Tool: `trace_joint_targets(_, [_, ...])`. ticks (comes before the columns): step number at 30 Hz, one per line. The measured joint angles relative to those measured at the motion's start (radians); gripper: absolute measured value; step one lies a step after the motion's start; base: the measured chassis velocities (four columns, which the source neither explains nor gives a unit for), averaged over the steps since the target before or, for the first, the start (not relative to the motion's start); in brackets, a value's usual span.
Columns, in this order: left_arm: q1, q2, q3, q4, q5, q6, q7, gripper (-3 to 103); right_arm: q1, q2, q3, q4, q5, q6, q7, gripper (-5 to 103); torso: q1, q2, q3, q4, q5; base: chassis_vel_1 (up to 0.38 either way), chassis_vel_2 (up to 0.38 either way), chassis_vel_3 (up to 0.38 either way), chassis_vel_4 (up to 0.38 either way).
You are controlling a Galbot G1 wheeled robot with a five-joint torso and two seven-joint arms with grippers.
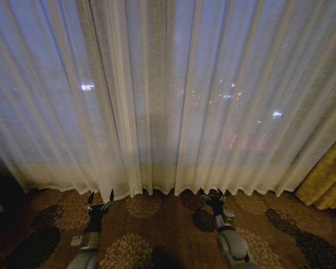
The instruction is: Open the curtains by pulling them apart, changing their state from closed to fully open.
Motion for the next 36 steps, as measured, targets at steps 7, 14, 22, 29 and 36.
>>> trace_joint_targets(7, [0.0, 0.0, 0.0, 0.0, 0.0, 0.0, 0.0, 100, 0.006, 0.004, -0.001, -0.008, 0.001, 0.009, -0.006, 100, 0.0, 0.0, 0.0, 0.0, 0.0, -0.001, 0.01, 0.001, -0.007])
trace_joint_targets(14, [0.0, 0.0, 0.0, 0.0, 0.0, 0.0, 0.0, 100, 0.007, 0.004, -0.002, -0.009, 0.006, 0.012, -0.01, 100, 0.0, 0.0, 0.0, 0.0001, 0.0, -0.014, 0.157, 0.021, -0.154])
trace_joint_targets(22, [0.0, 0.0, 0.0, 0.0, 0.0, 0.0, 0.0, 100, 0.011, 0.003, -0.001, -0.015, 0.013, 0.021, -0.02, 100, 0.0, 0.0, 0.0, 0.0001, 0.0, -0.131, 0.295, 0.123, -0.268])
trace_joint_targets(29, [0.0, 0.0, 0.0, 0.0, 0.0, 0.0, 0.0, 100, 0.014, 0.004, -0.002, -0.017, 0.018, 0.026, -0.023, 100, 0.0, 0.0, 0.0, 0.0, 0.0, -0.298, 0.277, 0.288, -0.287])
trace_joint_targets(36, [0.0, 0.0, 0.0, 0.0, 0.0, 0.0, 0.0, 100, 0.01, 0.006, -0.003, -0.018, 0.019, 0.048, -0.034, 100, 0.0, 0.0, 0.0, -0.0001, 0.0002, -0.373, 0.326, 0.388, -0.349])
